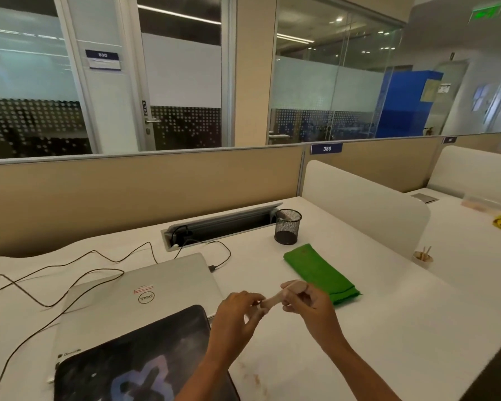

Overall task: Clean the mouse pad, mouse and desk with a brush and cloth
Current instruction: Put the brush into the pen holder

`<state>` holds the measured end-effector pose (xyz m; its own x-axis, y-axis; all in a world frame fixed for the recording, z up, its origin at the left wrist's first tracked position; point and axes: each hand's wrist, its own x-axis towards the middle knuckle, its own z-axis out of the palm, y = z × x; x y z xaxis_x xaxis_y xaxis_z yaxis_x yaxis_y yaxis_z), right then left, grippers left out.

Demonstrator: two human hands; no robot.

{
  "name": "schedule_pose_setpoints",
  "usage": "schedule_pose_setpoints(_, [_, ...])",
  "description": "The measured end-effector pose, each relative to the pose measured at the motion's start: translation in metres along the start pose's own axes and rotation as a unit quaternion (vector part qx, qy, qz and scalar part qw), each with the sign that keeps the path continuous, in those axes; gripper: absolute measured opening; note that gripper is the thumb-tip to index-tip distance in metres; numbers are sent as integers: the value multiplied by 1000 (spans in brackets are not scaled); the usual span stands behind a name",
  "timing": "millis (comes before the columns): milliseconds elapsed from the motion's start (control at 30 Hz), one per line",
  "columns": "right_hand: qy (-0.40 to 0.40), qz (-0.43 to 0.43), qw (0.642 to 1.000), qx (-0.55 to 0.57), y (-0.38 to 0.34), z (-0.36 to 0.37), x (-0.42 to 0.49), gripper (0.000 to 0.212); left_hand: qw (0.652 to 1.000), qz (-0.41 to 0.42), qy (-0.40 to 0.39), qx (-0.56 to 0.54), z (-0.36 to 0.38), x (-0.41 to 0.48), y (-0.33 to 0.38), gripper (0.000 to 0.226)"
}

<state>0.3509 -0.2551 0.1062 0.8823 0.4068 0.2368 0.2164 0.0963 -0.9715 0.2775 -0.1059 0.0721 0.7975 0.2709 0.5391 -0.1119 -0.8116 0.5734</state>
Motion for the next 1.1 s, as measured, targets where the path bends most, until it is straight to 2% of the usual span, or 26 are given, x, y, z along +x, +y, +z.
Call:
schedule_pose_setpoints(267, [55,12,998,3,-6,-19,49,15,999,34,-13,35,29,51,3,27])
schedule_pose_setpoints(533, [19,-2,999,-42,-7,-60,99,13,996,36,-1,83,68,98,8,22])
schedule_pose_setpoints(700, [-19,-2,999,-44,3,-100,147,19,994,6,11,112,101,131,16,23])
schedule_pose_setpoints(800, [-28,3,999,-39,8,-123,186,16,993,-27,7,118,125,153,19,34])
schedule_pose_setpoints(933, [4,-14,1000,-27,12,-144,242,18,983,-82,-27,164,155,189,13,56])
schedule_pose_setpoints(1100, [48,-43,994,-85,26,-144,307,17,959,-129,-83,239,181,227,5,66])
